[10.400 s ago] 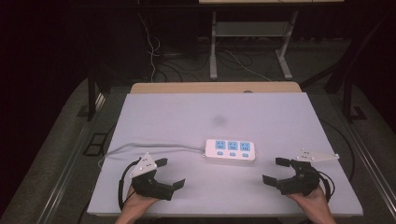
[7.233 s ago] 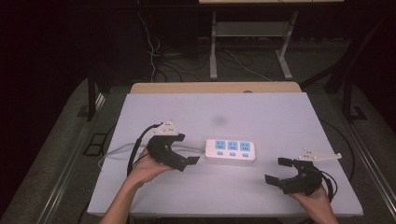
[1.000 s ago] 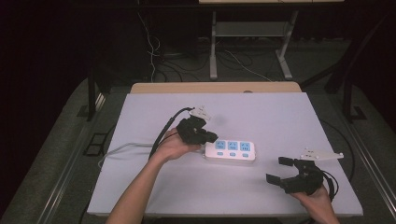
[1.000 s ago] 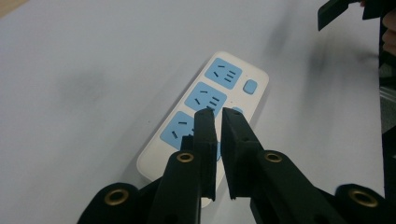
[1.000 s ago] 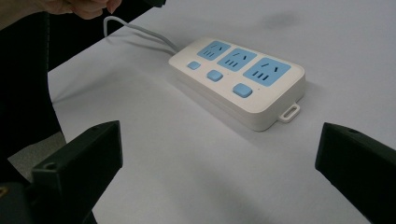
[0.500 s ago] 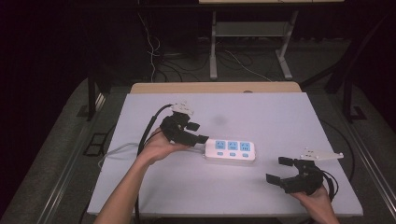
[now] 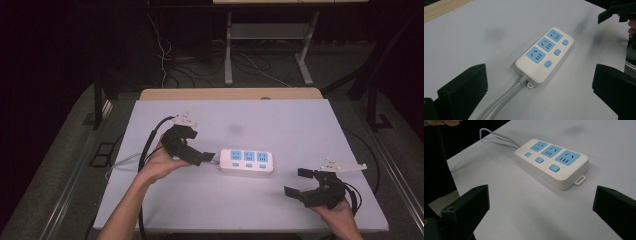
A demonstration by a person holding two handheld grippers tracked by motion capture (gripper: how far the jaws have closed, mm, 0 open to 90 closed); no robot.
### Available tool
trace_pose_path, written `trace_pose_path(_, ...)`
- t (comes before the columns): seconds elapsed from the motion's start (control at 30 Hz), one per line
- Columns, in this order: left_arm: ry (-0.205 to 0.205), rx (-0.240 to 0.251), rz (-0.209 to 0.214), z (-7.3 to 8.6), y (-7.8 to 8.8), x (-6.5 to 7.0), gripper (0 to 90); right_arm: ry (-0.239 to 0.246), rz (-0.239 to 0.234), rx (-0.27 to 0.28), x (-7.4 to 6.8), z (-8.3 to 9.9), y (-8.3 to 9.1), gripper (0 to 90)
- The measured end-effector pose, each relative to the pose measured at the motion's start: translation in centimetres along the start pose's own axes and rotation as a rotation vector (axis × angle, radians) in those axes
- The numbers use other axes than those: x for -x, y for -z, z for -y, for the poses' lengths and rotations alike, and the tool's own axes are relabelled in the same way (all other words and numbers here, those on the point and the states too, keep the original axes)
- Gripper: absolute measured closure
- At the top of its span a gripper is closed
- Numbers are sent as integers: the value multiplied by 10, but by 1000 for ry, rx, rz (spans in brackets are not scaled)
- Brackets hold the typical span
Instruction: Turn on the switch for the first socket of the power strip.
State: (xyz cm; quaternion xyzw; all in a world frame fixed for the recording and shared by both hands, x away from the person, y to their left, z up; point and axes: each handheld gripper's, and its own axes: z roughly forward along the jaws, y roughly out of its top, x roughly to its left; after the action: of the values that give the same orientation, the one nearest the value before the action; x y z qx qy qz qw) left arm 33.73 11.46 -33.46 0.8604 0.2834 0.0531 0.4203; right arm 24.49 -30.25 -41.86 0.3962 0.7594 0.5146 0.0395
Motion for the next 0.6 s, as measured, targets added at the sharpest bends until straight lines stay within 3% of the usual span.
trace_pose_path(0.33, 58, 56, -12, 29, 16, -4, 0, 0, 0, -4, -1, 0, -1, 4)
trace_pose_path(0.6, 90, 65, -19, 54, 20, -4, 0, 0, -1, -6, -1, 0, -1, 4)
